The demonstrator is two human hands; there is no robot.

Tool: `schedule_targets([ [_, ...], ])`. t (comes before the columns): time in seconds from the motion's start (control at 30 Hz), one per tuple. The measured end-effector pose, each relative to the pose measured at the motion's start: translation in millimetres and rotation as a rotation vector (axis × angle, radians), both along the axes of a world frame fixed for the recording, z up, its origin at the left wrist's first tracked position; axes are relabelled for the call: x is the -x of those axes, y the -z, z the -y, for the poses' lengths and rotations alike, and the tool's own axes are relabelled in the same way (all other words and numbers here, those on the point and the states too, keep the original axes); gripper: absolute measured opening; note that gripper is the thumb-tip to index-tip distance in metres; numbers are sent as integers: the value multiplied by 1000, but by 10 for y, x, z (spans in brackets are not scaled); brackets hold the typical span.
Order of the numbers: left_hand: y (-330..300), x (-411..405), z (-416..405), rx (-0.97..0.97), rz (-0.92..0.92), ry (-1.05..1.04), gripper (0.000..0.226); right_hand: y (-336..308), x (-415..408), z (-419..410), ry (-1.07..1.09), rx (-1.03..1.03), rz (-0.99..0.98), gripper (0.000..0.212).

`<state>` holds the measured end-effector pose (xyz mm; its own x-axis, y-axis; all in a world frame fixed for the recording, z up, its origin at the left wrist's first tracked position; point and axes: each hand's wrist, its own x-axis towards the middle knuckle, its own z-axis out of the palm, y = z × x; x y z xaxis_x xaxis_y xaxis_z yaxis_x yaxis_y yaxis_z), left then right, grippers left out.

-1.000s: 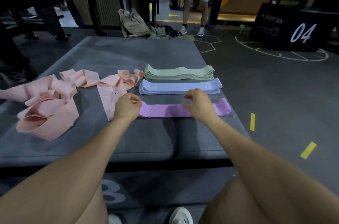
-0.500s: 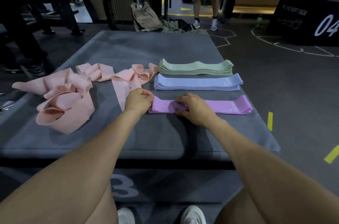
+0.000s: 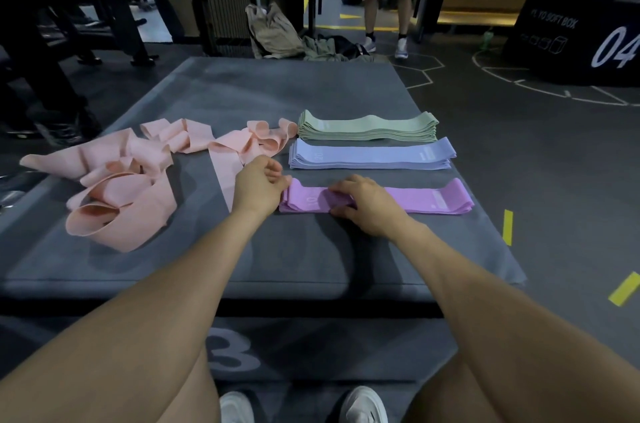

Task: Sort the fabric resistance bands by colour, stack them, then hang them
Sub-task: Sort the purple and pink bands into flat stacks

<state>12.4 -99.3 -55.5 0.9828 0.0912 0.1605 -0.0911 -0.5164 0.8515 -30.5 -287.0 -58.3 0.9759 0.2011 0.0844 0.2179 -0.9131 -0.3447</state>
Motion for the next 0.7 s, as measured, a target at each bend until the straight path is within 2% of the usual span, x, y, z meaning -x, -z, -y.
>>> schedule_targets([
  [0.13,-48,19,-1,-145,89,242,38,-37,18,49,-12,-19,-5,53],
  [0.23,-58,26,-30,-371,26,454,64,-36,6,105,0,-65,-16,57],
  [0.33,-23,9,-72,-462,-65,525,79,-13,-7,116,5,-63,-39,62],
  [0.53,4,-94,-115,-452,-72,508,78,-15,-59,56,-18,-29,-45,64],
  [0.7,0,-120,-148,-402,-97,504,67,-37,-72,72,-11,-5,-53,57],
])
